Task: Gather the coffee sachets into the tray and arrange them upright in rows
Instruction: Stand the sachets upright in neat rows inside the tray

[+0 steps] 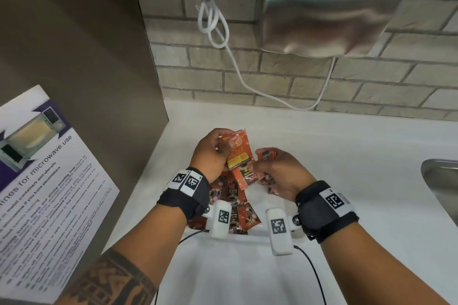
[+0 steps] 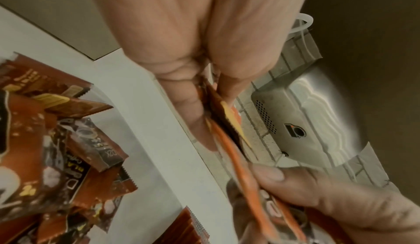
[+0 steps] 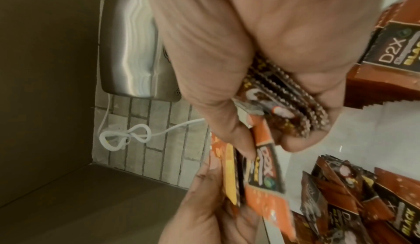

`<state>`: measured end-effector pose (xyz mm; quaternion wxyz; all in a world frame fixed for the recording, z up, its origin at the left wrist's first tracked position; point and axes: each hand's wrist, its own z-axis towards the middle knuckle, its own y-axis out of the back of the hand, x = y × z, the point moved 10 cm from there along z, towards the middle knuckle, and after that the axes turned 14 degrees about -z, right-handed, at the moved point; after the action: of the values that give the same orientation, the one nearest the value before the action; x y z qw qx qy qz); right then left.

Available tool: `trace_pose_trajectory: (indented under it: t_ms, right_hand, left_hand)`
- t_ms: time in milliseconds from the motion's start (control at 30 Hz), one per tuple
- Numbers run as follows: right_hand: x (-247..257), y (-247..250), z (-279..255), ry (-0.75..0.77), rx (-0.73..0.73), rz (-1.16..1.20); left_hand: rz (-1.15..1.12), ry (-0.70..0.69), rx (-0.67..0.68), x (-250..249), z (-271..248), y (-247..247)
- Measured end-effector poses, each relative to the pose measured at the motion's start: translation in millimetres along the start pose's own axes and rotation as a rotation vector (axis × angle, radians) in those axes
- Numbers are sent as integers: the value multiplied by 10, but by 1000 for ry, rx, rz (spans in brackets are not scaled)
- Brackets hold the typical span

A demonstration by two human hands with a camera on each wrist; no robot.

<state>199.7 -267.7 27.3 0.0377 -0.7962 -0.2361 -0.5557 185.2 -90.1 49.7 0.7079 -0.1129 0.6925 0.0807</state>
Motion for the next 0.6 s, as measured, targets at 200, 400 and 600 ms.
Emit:
trace_pose_trajectory:
  t_ms: [200, 400, 600]
  right_hand:
    - [124, 252, 26, 76, -142, 84]
    - [187, 291, 7, 145, -197, 216]
    - [221, 293, -35, 169, -206, 305]
  left_hand:
    - [-30, 80, 167, 91, -90, -179]
    - [-22, 202, 327, 188, -205, -364]
    - [-174, 228, 212, 225, -186, -260]
